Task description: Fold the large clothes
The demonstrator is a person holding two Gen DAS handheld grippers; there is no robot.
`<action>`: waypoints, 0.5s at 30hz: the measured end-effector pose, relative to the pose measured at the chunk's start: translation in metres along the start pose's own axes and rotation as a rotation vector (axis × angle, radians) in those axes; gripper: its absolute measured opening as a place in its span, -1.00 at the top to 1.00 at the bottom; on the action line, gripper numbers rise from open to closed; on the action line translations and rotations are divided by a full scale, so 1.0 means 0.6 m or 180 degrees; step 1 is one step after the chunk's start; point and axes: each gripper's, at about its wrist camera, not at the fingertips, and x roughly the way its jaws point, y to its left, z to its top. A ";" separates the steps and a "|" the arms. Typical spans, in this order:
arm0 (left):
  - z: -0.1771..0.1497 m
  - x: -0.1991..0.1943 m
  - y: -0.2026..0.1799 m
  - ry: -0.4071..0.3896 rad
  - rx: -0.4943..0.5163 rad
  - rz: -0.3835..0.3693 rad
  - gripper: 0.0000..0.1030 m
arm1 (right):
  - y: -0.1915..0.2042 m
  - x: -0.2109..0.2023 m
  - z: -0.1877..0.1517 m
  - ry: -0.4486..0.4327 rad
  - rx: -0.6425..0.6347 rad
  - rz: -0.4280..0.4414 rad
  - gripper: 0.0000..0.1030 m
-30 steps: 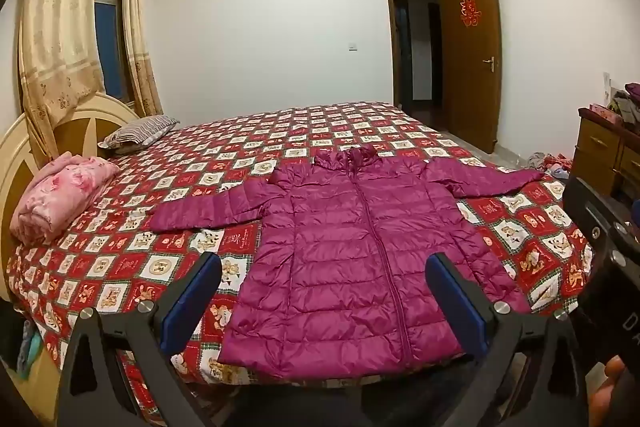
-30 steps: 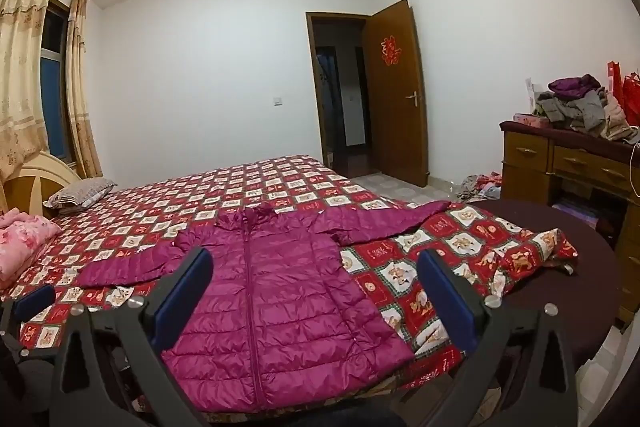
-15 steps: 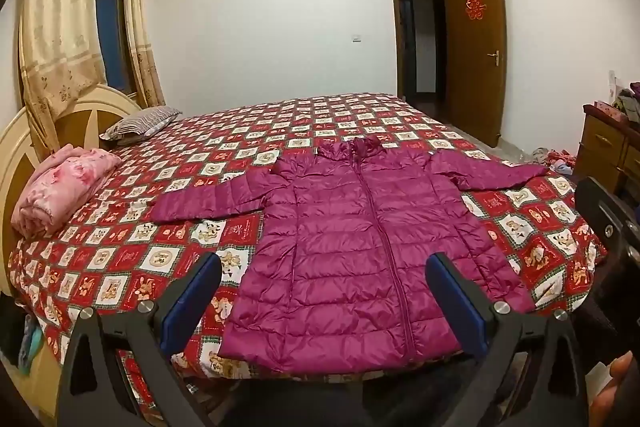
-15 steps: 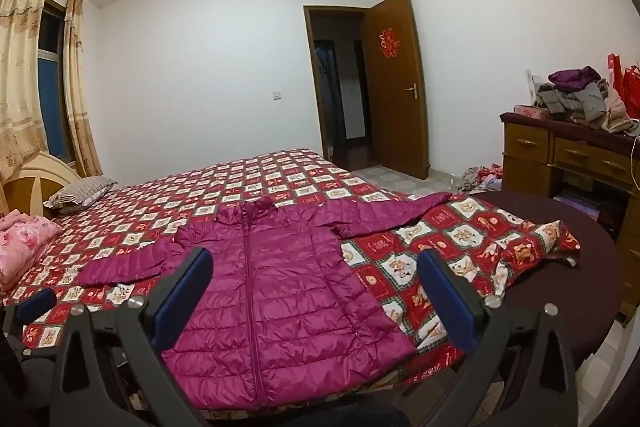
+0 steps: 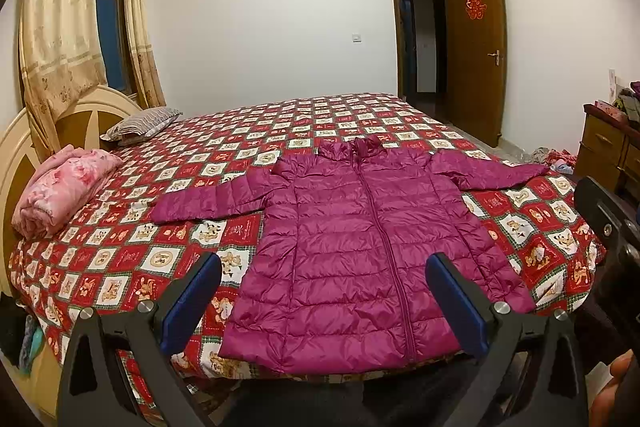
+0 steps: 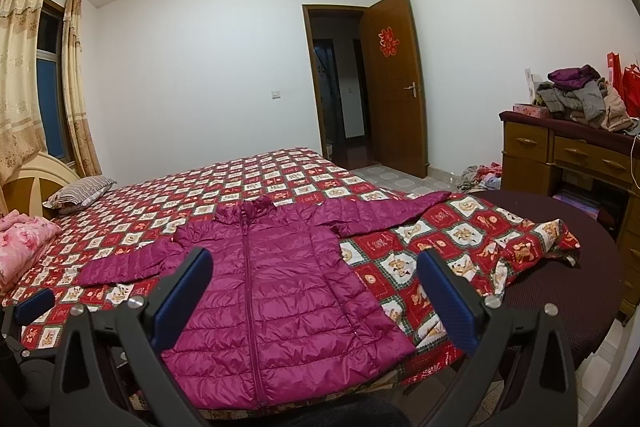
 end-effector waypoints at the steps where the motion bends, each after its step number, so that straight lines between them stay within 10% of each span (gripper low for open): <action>1: 0.000 0.000 0.001 0.0000 0.0002 0.0000 -0.98 | 0.000 0.000 0.000 0.0001 0.0001 0.0002 -1.00; 15: 0.000 0.000 0.000 0.0002 -0.0001 0.0001 -0.98 | -0.002 0.001 0.000 0.0012 0.0003 -0.0001 -1.00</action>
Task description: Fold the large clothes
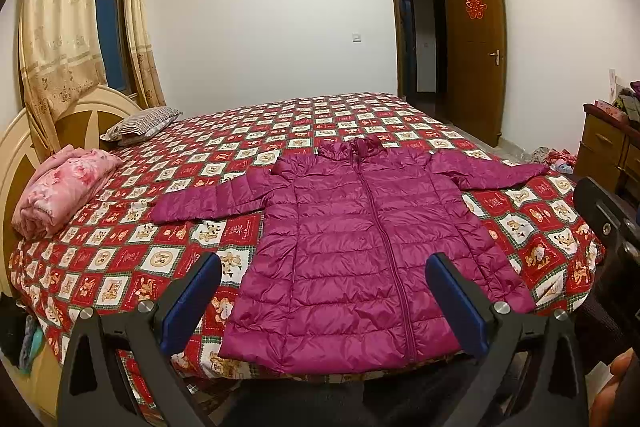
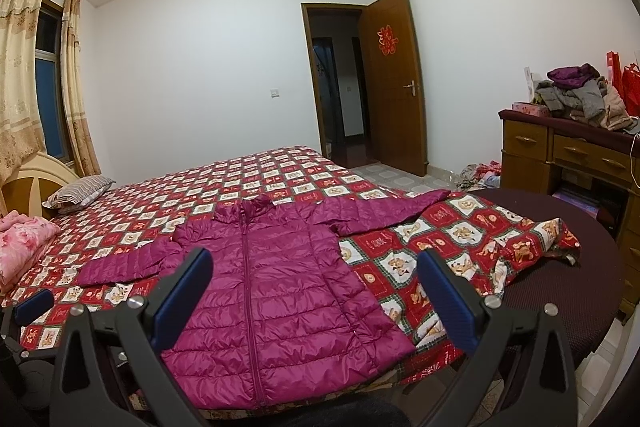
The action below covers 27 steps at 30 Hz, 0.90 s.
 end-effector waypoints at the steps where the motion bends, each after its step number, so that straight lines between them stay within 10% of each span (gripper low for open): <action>1: 0.000 0.000 0.001 0.0002 0.0000 -0.0001 -0.98 | 0.000 0.000 0.000 -0.0002 -0.0001 0.0001 -1.00; 27: 0.000 0.000 0.000 0.0004 -0.0008 0.0001 -0.98 | -0.003 0.002 -0.006 0.0036 0.0007 0.0003 -1.00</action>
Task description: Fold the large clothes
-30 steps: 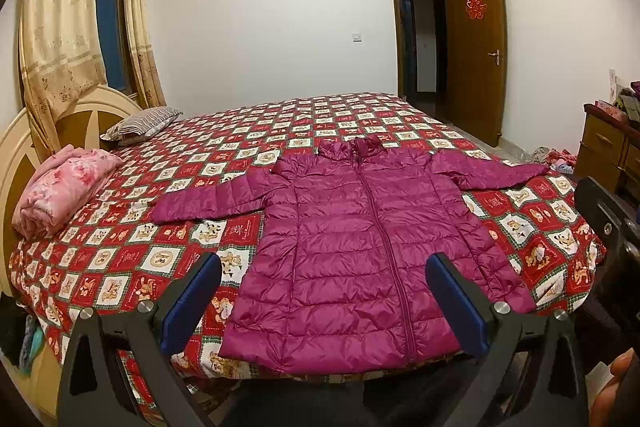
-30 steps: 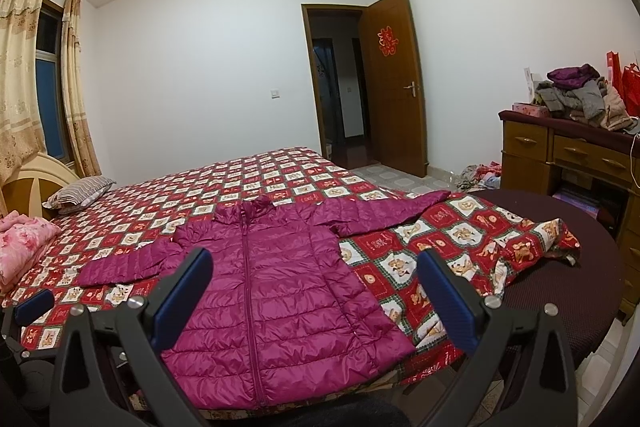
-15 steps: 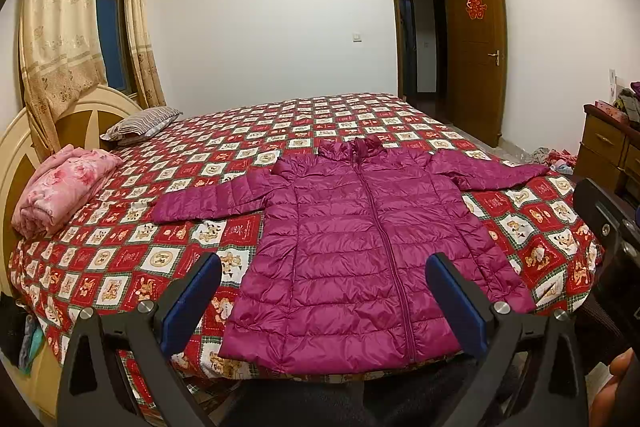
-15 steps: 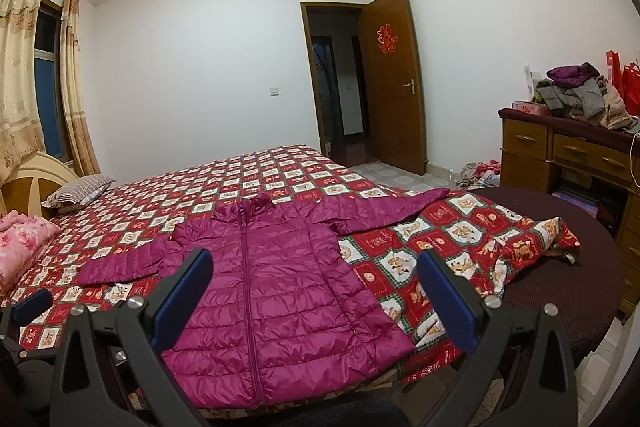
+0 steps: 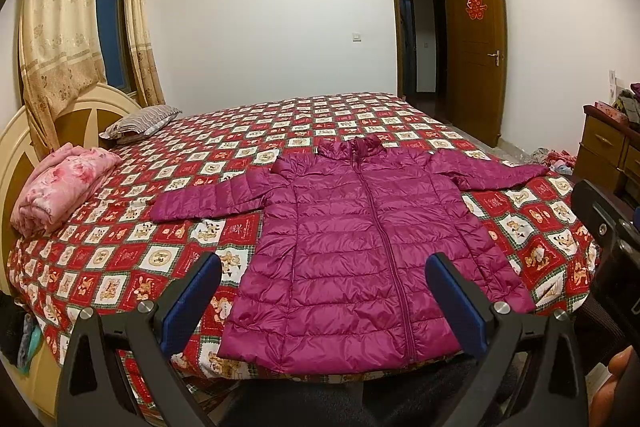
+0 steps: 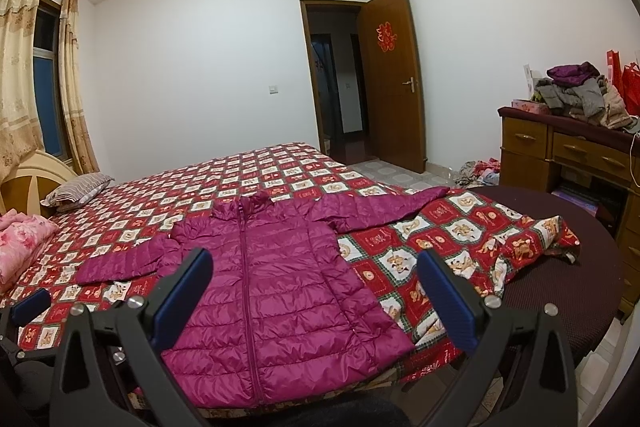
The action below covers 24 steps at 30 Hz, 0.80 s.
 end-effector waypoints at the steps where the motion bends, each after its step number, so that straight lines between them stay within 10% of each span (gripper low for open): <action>1: 0.000 0.000 -0.001 -0.0002 0.0003 0.0001 -0.98 | -0.001 0.002 -0.002 0.0006 0.0004 -0.0002 -1.00; 24: 0.007 0.052 0.018 0.0151 -0.0080 -0.0126 -0.98 | -0.002 0.067 0.013 0.0301 -0.0013 -0.0128 -1.00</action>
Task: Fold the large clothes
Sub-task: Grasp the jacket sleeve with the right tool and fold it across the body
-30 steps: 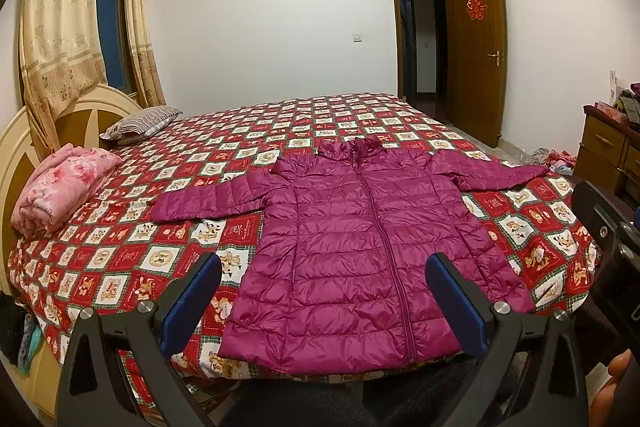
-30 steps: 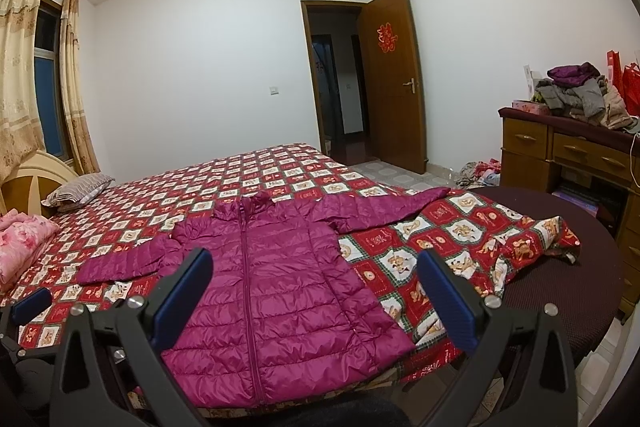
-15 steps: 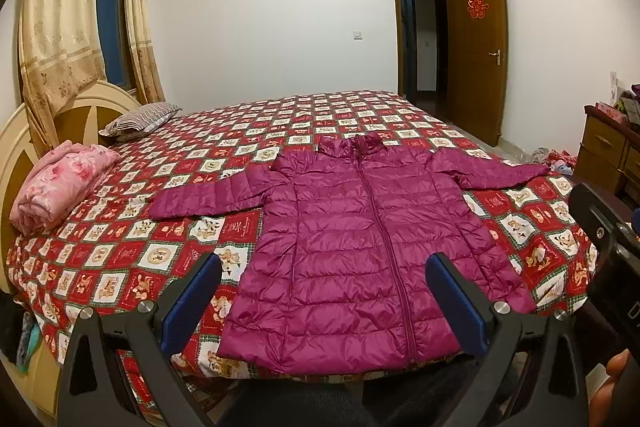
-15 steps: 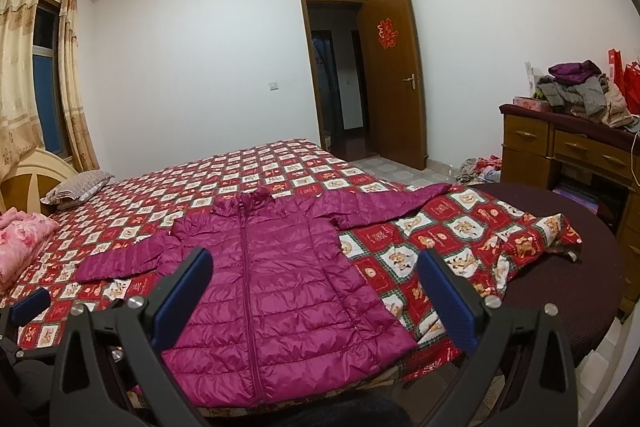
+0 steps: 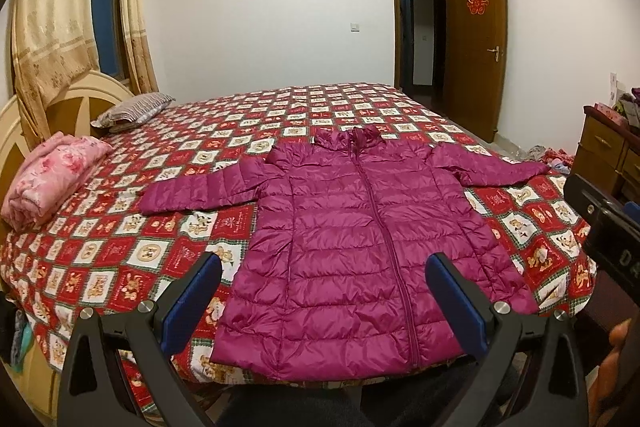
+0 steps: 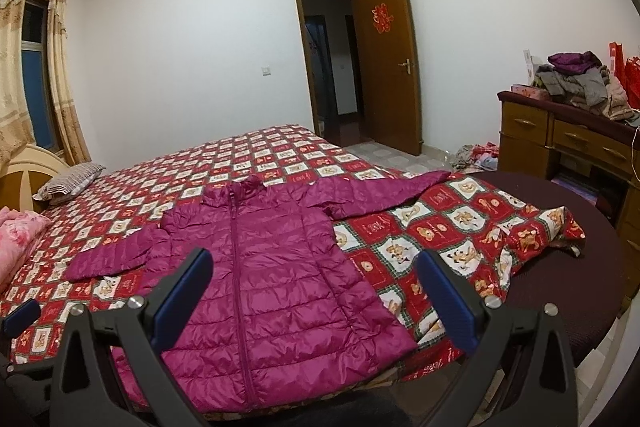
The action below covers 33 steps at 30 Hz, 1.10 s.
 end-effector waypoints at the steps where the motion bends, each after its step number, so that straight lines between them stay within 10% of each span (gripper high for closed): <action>1: 0.004 0.008 0.004 0.0026 -0.0021 -0.0014 -0.98 | 0.001 0.008 0.004 0.0024 -0.0023 -0.0023 -1.00; 33: 0.157 0.408 0.111 0.0370 -0.0228 -0.0028 -0.98 | -0.037 0.378 0.140 0.0716 -0.0067 -0.0642 -1.00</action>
